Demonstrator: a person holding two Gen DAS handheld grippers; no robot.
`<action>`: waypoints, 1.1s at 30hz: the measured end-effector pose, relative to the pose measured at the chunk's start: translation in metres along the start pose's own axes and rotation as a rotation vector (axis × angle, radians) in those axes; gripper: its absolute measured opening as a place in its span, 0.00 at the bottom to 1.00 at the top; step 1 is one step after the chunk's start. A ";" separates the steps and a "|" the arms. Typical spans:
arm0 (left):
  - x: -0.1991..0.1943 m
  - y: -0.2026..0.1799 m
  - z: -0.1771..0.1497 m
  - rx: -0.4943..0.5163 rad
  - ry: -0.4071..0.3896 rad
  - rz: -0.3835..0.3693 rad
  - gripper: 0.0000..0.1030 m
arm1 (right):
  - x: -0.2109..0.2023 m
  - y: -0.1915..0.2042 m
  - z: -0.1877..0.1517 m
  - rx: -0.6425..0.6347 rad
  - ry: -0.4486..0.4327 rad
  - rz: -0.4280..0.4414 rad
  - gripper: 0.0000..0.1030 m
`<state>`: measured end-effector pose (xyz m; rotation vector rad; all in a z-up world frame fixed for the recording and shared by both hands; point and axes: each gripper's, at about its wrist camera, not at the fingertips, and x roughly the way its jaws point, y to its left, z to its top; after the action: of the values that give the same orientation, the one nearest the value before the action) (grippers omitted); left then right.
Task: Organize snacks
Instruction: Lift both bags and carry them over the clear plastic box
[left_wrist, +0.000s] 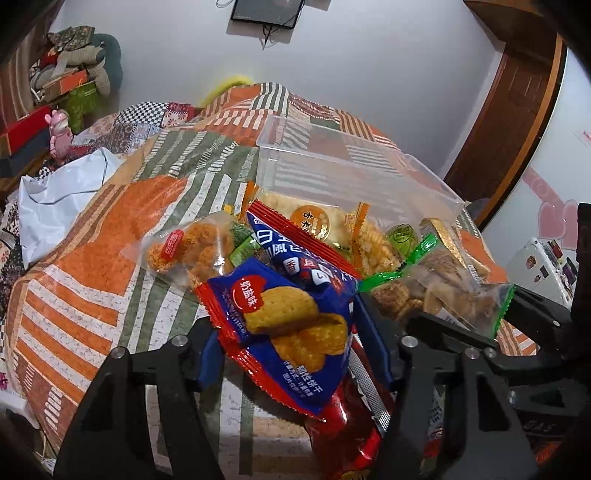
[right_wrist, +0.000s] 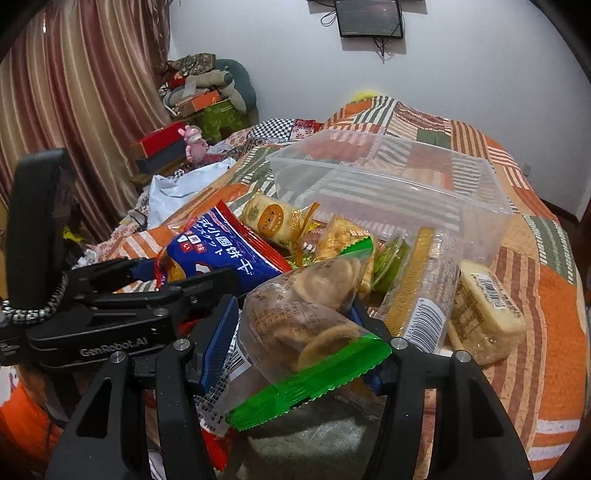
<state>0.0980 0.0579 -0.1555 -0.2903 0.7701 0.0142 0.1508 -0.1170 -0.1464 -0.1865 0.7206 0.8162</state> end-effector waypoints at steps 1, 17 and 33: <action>-0.001 0.000 0.000 0.000 -0.002 0.000 0.60 | 0.000 -0.001 0.000 0.005 0.001 0.005 0.46; -0.034 -0.012 0.019 0.014 -0.098 -0.005 0.59 | -0.045 -0.015 0.016 0.106 -0.122 -0.001 0.40; -0.026 -0.034 0.082 0.105 -0.186 0.055 0.59 | -0.073 -0.053 0.049 0.134 -0.247 -0.114 0.40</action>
<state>0.1395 0.0490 -0.0730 -0.1651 0.5922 0.0523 0.1802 -0.1762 -0.0682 -0.0051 0.5239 0.6657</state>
